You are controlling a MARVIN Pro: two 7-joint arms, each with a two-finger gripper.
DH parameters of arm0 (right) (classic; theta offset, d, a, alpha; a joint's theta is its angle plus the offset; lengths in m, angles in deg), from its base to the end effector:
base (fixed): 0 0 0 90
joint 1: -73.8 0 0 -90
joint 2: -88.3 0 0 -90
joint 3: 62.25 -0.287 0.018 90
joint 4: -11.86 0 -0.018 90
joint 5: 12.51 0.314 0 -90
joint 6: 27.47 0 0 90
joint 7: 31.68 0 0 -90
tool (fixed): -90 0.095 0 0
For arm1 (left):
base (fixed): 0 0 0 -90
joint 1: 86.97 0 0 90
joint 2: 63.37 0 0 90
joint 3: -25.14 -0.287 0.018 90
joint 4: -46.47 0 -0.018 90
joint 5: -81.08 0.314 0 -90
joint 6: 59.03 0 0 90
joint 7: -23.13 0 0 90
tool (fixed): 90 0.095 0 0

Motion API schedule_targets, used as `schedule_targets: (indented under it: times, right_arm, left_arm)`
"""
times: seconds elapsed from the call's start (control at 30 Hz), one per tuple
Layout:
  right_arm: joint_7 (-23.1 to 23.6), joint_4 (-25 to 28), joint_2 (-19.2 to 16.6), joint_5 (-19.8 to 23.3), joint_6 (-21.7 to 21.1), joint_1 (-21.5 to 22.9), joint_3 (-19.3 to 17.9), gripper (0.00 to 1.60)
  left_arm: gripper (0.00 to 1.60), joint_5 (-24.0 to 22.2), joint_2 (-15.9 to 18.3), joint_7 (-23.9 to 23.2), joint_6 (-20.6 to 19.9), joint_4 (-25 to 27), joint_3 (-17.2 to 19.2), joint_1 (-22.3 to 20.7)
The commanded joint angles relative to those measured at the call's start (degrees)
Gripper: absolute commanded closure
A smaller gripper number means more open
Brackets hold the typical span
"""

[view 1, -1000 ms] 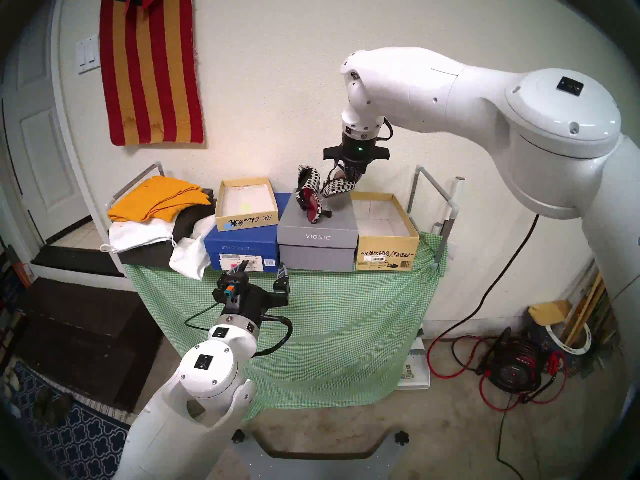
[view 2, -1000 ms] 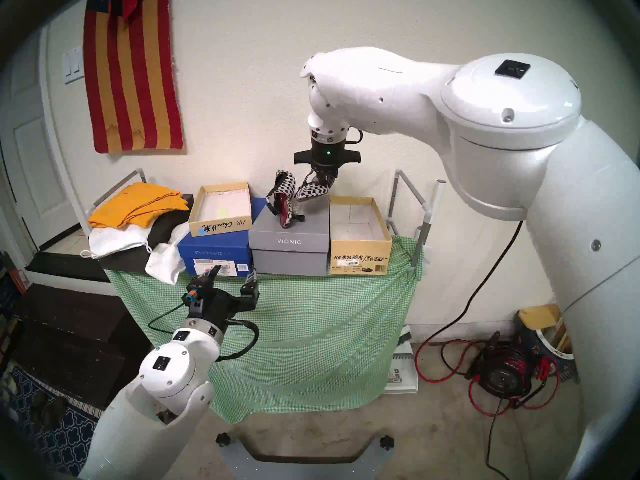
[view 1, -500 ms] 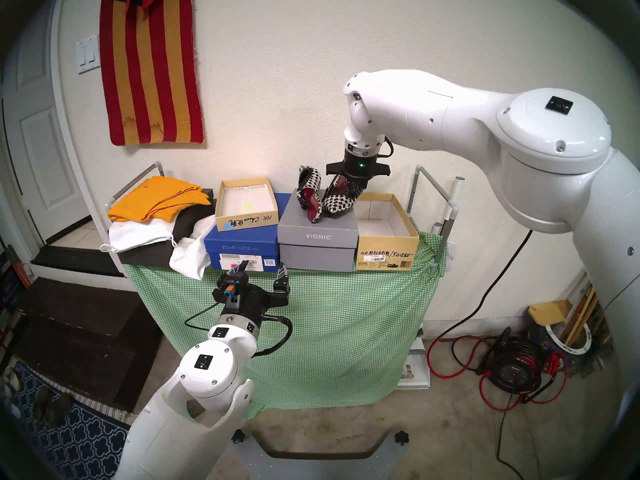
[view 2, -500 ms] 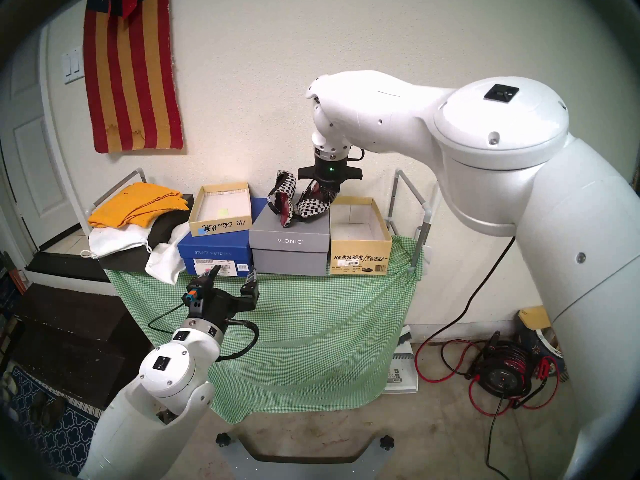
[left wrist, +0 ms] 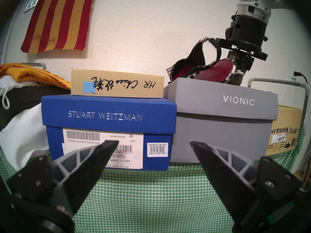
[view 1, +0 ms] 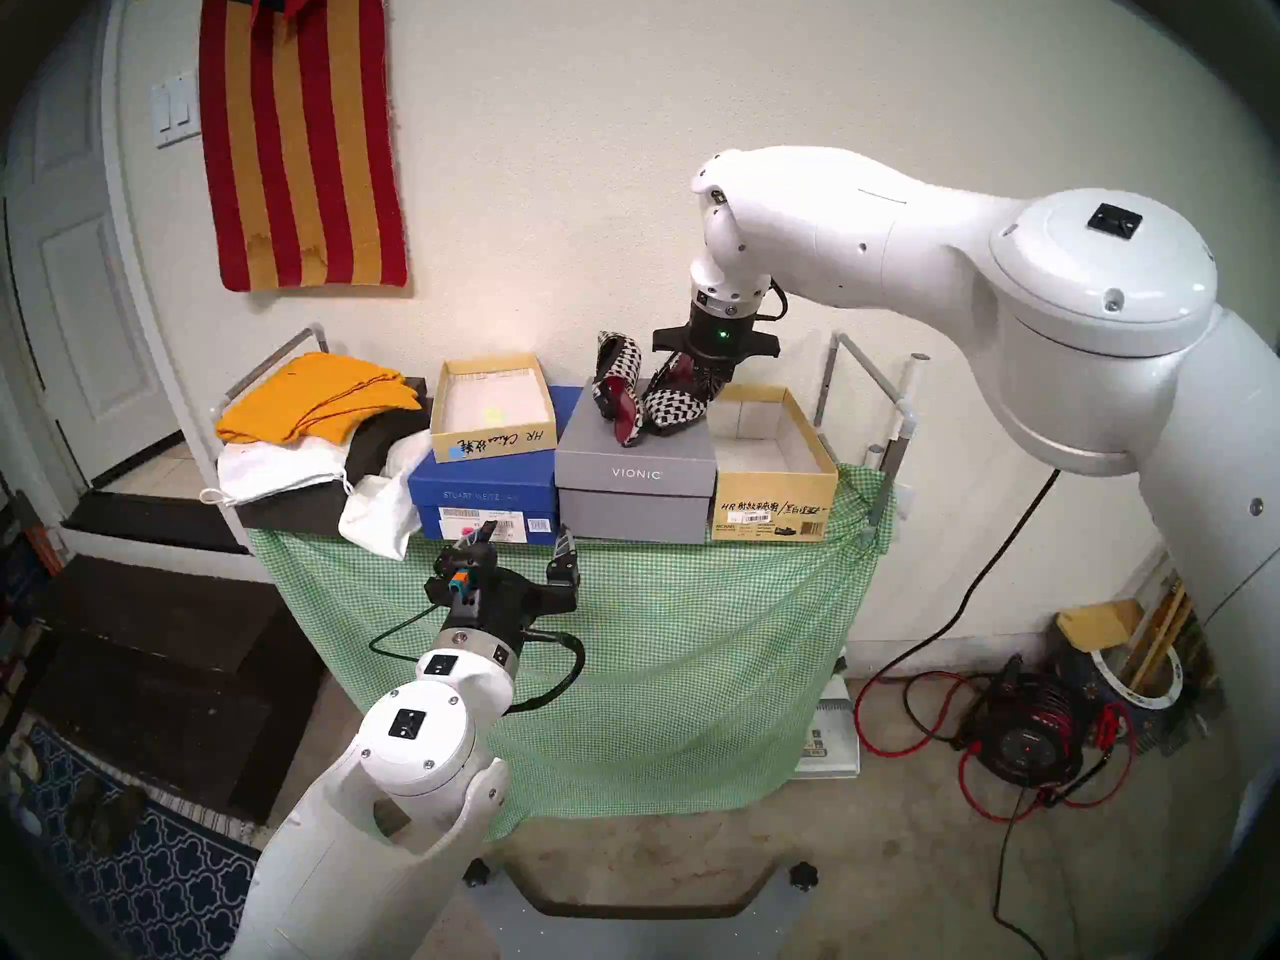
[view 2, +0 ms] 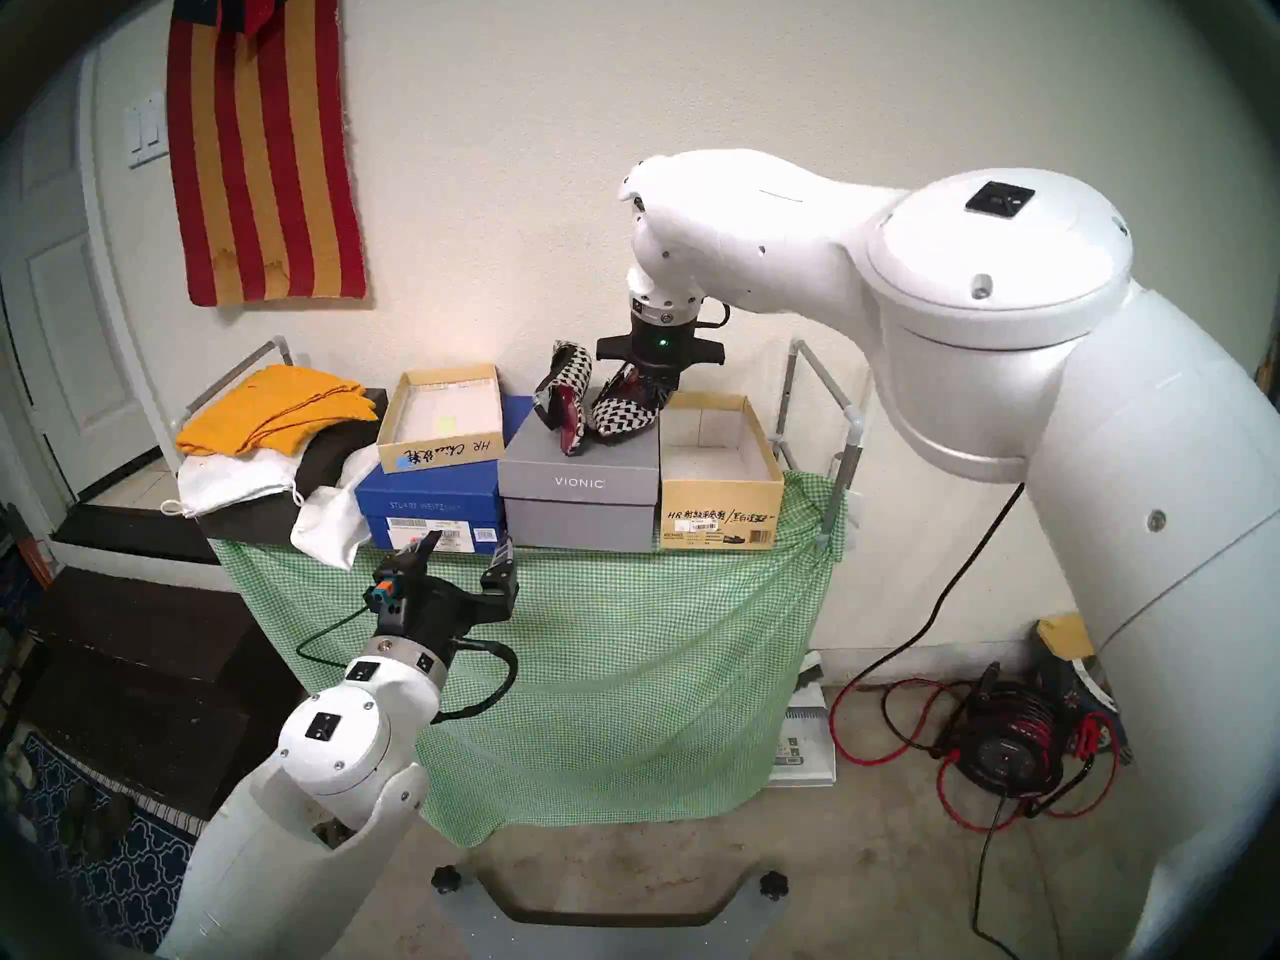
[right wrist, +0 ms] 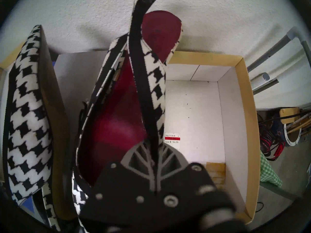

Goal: Take shoe out of the box

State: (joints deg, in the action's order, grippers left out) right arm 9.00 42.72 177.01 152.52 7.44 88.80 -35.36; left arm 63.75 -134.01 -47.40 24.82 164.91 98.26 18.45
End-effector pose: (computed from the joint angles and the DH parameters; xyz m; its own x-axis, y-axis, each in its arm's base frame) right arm 0.6073 0.1349 -0.0110 0.9136 -0.0035 0.4066 0.0044 -0.9998 -0.0185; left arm 0.3277 -0.0399 -0.2448 0.0091 0.0718 0.9974 -0.0817 -0.9940 0.0723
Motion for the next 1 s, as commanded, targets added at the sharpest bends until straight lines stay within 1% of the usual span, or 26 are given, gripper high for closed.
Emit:
schedule_targets:
  times: [0.0, 0.27, 0.4, 0.43, 0.47, 0.5, 0.53, 0.57, 0.87, 0.93, 0.97]
  right_arm:
    - [-1.1, 0.4, 1.8, 0.0, 0.1, 0.9, -0.7, 1.6]
    - [-1.0, 0.7, 2.1, 0.0, 0.1, 0.5, -1.0, 1.6]
    - [-1.1, 0.5, 1.7, 0.0, 0.1, 0.3, -0.9, 1.6]
    - [-1.1, 0.5, 1.5, 0.0, 0.1, 0.4, -0.9, 1.38]
    - [-1.1, 0.5, 1.3, 0.0, 0.1, 0.4, -0.8, 1.31]
    - [-1.1, 0.5, 1.1, 0.0, 0.1, 0.5, -0.8, 1.18]
    - [-1.1, 0.5, 0.9, 0.0, 0.1, 0.5, -0.8, 1.0]
    - [-1.1, 0.5, 0.7, 0.0, 0.1, 0.5, -0.8, 0.91]
    - [-1.1, 0.7, -0.4, 0.0, 0.1, 0.7, -0.7, 0.85]
    - [-1.2, 0.7, -0.6, 0.0, 0.1, 1.0, -0.7, 0.82]
    - [-1.2, 0.8, -0.7, 0.0, 0.1, 1.1, -0.7, 0.72]
  left_arm:
    - [0.0, 0.0, 0.1, 0.0, 0.0, 0.0, 0.0, 0.0]
    - [0.0, 0.0, 0.1, 0.0, 0.0, 0.0, 0.0, 0.0]
    - [0.0, 0.0, 0.1, 0.0, 0.0, 0.0, 0.0, 0.0]
    - [0.0, 0.0, 0.1, 0.0, 0.0, 0.0, 0.0, 0.0]
    - [0.0, 0.0, 0.1, 0.0, 0.0, 0.0, 0.0, 0.0]
    - [0.0, 0.0, 0.1, 0.0, 0.0, 0.0, 0.0, 0.0]
    - [0.0, 0.0, 0.1, 0.0, 0.0, 0.0, 0.0, 0.0]
    - [0.0, 0.0, 0.1, 0.0, 0.0, 0.0, 0.0, 0.0]
    - [0.0, 0.0, 0.1, 0.0, 0.0, 0.0, 0.0, 0.0]
    - [0.0, 0.0, 0.1, 0.0, 0.0, 0.0, 0.0, 0.0]
    - [0.0, 0.0, 0.1, 0.0, 0.0, 0.0, 0.0, 0.0]
